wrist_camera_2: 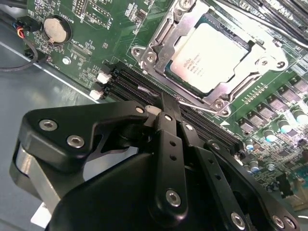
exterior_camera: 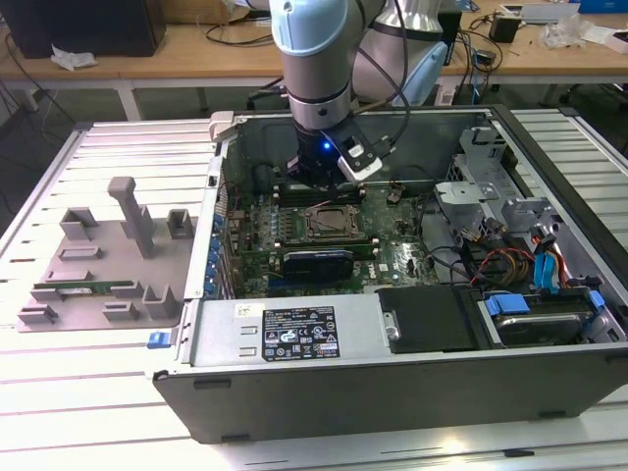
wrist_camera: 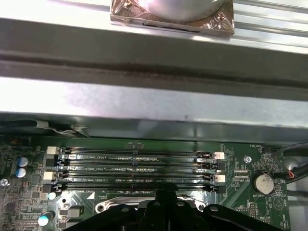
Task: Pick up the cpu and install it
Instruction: 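Install the first cpu locking lever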
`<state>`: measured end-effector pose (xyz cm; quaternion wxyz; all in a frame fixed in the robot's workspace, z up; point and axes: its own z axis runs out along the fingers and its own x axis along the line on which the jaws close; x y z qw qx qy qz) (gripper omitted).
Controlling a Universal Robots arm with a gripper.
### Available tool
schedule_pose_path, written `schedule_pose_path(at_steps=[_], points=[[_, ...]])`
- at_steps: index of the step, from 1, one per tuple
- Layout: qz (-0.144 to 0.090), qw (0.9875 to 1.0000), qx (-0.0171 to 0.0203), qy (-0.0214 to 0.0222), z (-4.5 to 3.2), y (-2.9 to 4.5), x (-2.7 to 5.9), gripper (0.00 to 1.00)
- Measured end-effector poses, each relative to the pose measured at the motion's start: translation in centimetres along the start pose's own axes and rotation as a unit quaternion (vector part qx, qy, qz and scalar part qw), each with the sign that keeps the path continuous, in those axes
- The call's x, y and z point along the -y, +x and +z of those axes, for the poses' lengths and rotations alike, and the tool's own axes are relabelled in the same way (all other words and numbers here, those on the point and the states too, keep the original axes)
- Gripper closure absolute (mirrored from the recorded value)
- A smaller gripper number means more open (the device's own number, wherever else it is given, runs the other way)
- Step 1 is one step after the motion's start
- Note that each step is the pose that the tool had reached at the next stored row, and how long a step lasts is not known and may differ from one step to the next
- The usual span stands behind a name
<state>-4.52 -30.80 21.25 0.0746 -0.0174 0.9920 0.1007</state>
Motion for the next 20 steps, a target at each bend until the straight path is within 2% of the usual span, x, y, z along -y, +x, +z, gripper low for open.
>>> schedule_pose_path(at_steps=[5, 12, 20], points=[[0.004, 1.0, 0.0024, 0.0009, 0.13, 0.06, 0.02, 0.89], [0.039, 0.9992, 0.0096, 0.0064, 0.23, 0.11, 0.03, 0.89], [0.057, 0.9982, 0.0131, 0.0089, 0.26, 0.87, -0.22, 0.89]])
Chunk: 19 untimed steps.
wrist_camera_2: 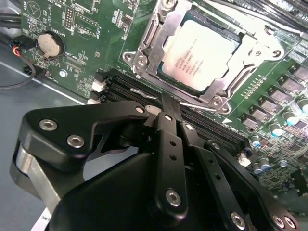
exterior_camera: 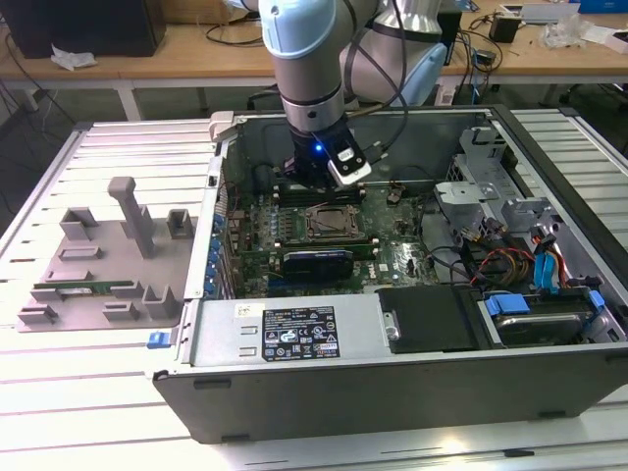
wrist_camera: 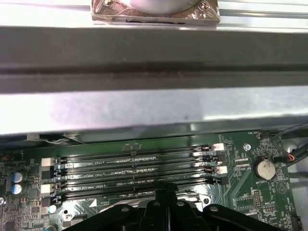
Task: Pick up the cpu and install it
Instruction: 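Install the first cpu locking lever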
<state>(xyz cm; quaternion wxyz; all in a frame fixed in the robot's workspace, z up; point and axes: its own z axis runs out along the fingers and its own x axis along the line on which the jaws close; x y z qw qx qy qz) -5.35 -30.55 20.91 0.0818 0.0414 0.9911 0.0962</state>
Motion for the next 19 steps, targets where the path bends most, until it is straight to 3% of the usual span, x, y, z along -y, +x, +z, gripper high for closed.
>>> schedule_pose_path(at_steps=[9, 14, 19], points=[[0.029, 0.9996, 0.0062, 0.0044, 0.28, 0.08, -0.21, 0.89], [0.05, 0.9986, 0.0119, 0.0078, 0.51, 0.12, -0.16, 0.89], [0.062, 0.9979, 0.0145, 0.0097, 0.57, 0.16, -0.29, 0.89]])
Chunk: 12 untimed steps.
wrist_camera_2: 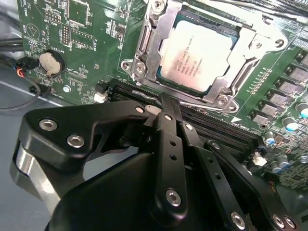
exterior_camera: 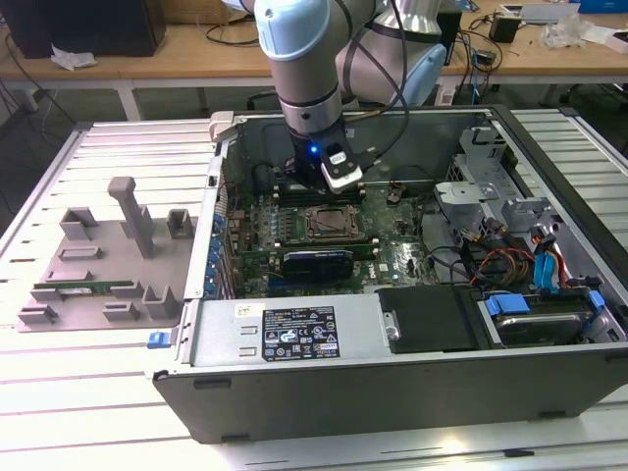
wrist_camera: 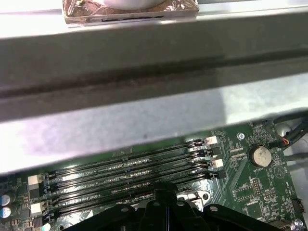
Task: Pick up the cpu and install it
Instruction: 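Install the first cpu locking lever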
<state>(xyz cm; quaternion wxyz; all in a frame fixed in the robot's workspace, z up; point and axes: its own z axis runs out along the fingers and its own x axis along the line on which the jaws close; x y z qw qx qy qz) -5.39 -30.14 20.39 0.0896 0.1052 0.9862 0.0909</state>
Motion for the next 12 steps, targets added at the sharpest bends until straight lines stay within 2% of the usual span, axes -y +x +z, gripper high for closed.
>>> schedule_pose_path(at_steps=[7, 12], points=[[0.016, 0.9999, 0.0033, 0.0026, 0.14, 0.24, -0.24, 0.89], [0.046, 0.9989, 0.0094, 0.0073, 0.34, 0.31, -0.19, 0.89]])
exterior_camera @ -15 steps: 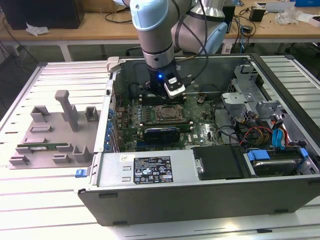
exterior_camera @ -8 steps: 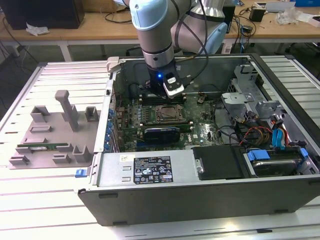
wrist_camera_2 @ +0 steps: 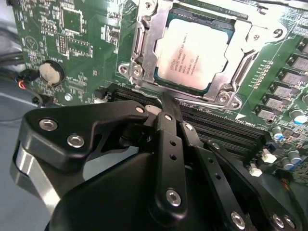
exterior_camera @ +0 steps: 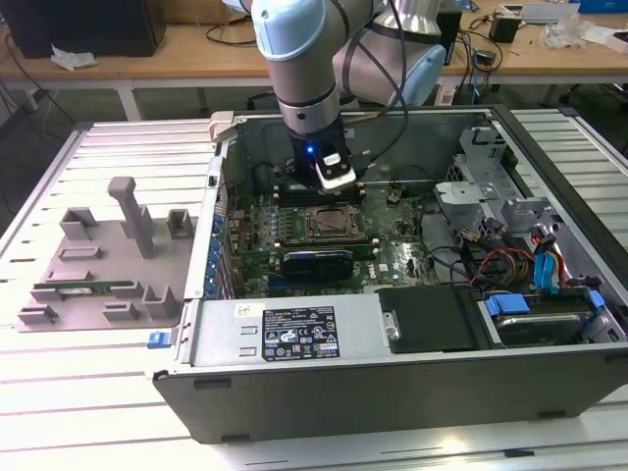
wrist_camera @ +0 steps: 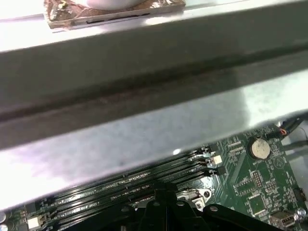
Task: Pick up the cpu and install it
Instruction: 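Install the first cpu locking lever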
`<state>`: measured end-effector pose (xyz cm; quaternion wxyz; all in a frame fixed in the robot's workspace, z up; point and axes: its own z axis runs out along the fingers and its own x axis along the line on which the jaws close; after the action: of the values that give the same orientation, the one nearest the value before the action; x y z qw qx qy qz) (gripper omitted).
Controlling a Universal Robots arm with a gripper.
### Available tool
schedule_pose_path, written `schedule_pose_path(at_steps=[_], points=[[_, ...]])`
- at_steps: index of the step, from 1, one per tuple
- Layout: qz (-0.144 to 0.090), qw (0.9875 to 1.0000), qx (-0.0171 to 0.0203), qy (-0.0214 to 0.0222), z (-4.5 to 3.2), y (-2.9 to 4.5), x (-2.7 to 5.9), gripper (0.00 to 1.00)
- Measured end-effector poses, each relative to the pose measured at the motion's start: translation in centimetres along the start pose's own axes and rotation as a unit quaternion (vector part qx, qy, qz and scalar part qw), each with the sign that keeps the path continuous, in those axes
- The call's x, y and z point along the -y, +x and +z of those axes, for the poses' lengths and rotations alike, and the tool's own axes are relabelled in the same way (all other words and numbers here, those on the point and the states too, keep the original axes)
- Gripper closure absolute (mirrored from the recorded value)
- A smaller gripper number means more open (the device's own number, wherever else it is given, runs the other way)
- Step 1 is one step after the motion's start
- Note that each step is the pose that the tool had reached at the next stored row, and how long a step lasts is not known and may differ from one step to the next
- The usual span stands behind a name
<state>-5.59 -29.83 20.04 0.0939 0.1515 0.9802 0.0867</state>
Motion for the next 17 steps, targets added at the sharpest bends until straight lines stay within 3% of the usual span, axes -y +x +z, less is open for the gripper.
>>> schedule_pose_path(at_steps=[7, 17], points=[[0.019, 0.9998, 0.0039, 0.0029, 0.06, 0.28, 0.01, 0.89], [0.029, 0.9995, 0.0059, 0.0045, 0.14, 0.39, -0.28, 0.89]])
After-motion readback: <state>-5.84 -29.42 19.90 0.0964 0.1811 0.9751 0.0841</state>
